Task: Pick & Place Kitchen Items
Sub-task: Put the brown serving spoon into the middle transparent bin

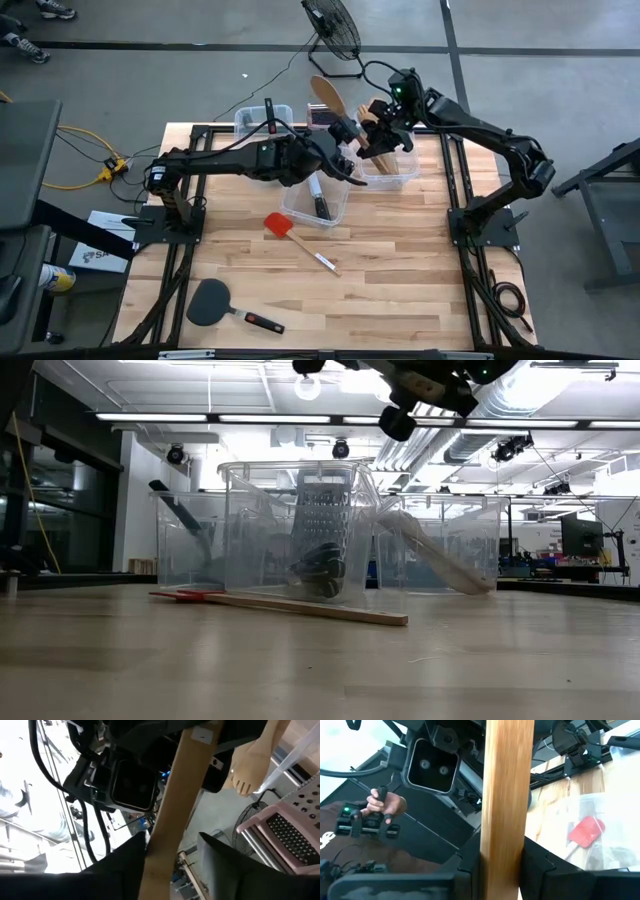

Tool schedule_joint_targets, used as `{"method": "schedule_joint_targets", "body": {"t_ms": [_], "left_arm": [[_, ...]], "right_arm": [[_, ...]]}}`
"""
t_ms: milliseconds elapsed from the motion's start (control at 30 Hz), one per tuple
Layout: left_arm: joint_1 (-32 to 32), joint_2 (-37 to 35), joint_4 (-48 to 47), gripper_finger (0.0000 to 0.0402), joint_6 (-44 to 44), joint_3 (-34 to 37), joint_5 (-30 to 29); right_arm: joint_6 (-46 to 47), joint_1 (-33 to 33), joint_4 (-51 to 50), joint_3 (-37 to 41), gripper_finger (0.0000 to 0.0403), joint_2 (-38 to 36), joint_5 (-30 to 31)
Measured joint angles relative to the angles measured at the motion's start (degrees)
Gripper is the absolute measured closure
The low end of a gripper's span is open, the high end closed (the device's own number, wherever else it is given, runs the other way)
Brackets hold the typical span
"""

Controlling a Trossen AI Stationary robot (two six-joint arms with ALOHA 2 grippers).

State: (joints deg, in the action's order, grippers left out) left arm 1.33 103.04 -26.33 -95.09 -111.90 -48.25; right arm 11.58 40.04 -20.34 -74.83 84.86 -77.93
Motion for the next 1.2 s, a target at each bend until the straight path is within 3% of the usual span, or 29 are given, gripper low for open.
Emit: {"method": "schedule_joint_targets", "body": {"t_ms": [433, 600, 733, 833, 1033, 1200], "left_arm": [[-1.0, 0.1, -1.2, 0.0217, 12.2, 0.2, -8.2], [-1.0, 0.0, -2.1, 0.0216, 26.5, 0.1, -10.1], [-0.9, -0.9, -7.9, 0.0216, 42.0, 0.1, -9.1], [-0.2, -2.0, -14.1, 0.0216, 55.1, 0.1, -5.5], [2.8, -3.3, -25.2, 0.0216, 79.4, 0.0, 9.7], [5.6, -3.9, -33.0, 0.0216, 91.3, 0.0, 17.5]], "right_arm": [[1.1, 6.1, -0.1, -0.2, 0.0322, -0.4, 4.0], [0.9, 9.7, -2.5, -0.2, 0.0322, -0.4, 8.9], [-3.4, 11.9, -9.3, -0.2, 0.0323, -0.9, 17.1], [-7.0, 12.9, -14.5, -0.2, 0.0323, -1.5, 26.1], [-10.4, 12.3, -19.3, -0.1, 0.0323, -1.7, 45.7], [-10.4, 10.5, -19.5, -0.1, 0.0323, -1.7, 57.8]]}}
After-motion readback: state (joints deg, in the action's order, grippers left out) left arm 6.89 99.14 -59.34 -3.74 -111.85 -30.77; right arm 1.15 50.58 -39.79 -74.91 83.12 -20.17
